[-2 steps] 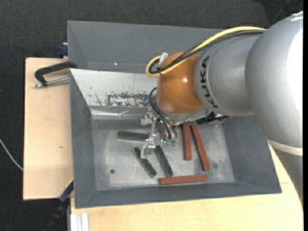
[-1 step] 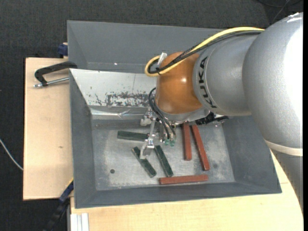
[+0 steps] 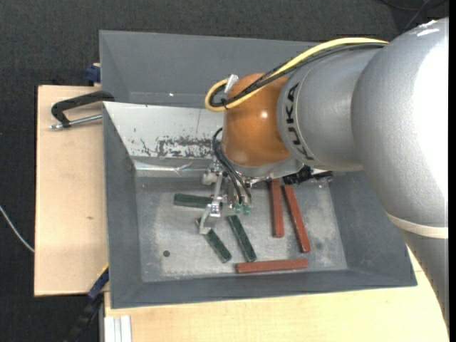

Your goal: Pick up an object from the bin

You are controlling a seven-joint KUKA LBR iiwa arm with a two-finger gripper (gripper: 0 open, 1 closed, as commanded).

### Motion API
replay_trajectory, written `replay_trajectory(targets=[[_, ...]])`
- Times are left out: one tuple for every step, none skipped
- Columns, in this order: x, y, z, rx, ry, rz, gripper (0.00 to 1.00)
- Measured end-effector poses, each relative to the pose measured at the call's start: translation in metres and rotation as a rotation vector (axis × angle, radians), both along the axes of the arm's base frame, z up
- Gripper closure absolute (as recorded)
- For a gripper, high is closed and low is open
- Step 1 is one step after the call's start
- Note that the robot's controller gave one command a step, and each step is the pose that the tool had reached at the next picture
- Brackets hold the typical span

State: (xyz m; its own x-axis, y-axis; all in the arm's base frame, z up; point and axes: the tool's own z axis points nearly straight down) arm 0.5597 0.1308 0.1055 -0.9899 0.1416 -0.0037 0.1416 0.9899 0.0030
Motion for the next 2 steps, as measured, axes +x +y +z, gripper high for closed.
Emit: replay_trajectory(targets=[[-0.0081,0.0115,-0.0280,0.000,0.004,-0.195,0.00],[0.0015,0.0037,-0.0272,0.013,-0.007,-0.271,1.00]])
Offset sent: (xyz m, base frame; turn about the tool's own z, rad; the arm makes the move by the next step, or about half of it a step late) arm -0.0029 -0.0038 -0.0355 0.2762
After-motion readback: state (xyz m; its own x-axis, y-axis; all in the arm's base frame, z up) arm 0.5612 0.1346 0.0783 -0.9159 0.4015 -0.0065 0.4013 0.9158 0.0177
